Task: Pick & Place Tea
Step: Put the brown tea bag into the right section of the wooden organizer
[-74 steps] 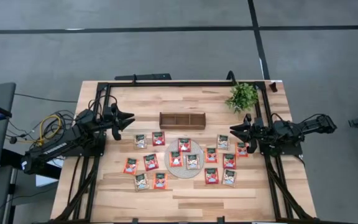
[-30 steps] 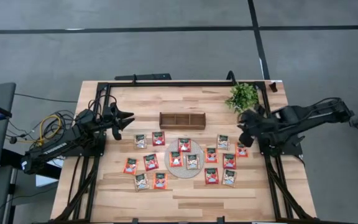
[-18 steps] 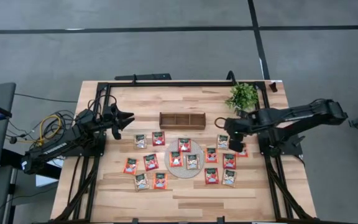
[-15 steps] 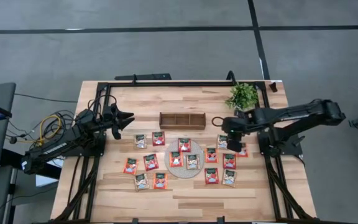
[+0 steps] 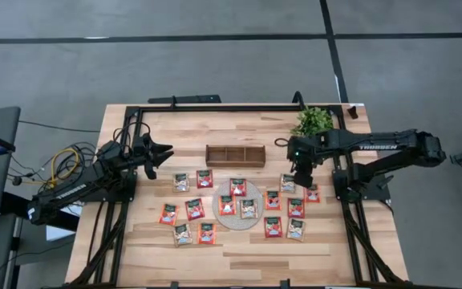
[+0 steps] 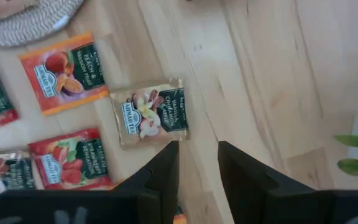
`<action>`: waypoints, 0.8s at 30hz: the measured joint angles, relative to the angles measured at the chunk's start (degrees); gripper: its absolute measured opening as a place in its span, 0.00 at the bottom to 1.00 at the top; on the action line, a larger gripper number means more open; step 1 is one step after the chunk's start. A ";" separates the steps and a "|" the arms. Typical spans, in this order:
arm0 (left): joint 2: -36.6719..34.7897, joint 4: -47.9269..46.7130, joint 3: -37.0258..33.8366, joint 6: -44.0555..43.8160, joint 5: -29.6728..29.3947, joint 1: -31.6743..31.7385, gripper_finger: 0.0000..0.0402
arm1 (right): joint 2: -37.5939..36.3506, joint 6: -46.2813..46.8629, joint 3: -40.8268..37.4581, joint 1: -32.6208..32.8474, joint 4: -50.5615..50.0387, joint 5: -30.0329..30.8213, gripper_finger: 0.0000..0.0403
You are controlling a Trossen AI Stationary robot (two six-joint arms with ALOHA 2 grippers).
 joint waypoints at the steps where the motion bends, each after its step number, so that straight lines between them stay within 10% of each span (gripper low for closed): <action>1: -0.01 0.00 0.00 0.00 -0.01 0.00 0.32 | 0.52 -0.19 0.04 -0.77 0.15 -0.33 0.30; 11: -0.02 -0.13 0.00 -0.26 0.00 0.02 0.32 | 8.38 -7.92 0.02 -3.28 1.27 -1.29 0.58; 24: 0.00 -0.28 0.00 -0.44 -0.01 0.00 0.32 | 17.91 -8.61 -0.10 -1.12 8.43 -1.64 0.56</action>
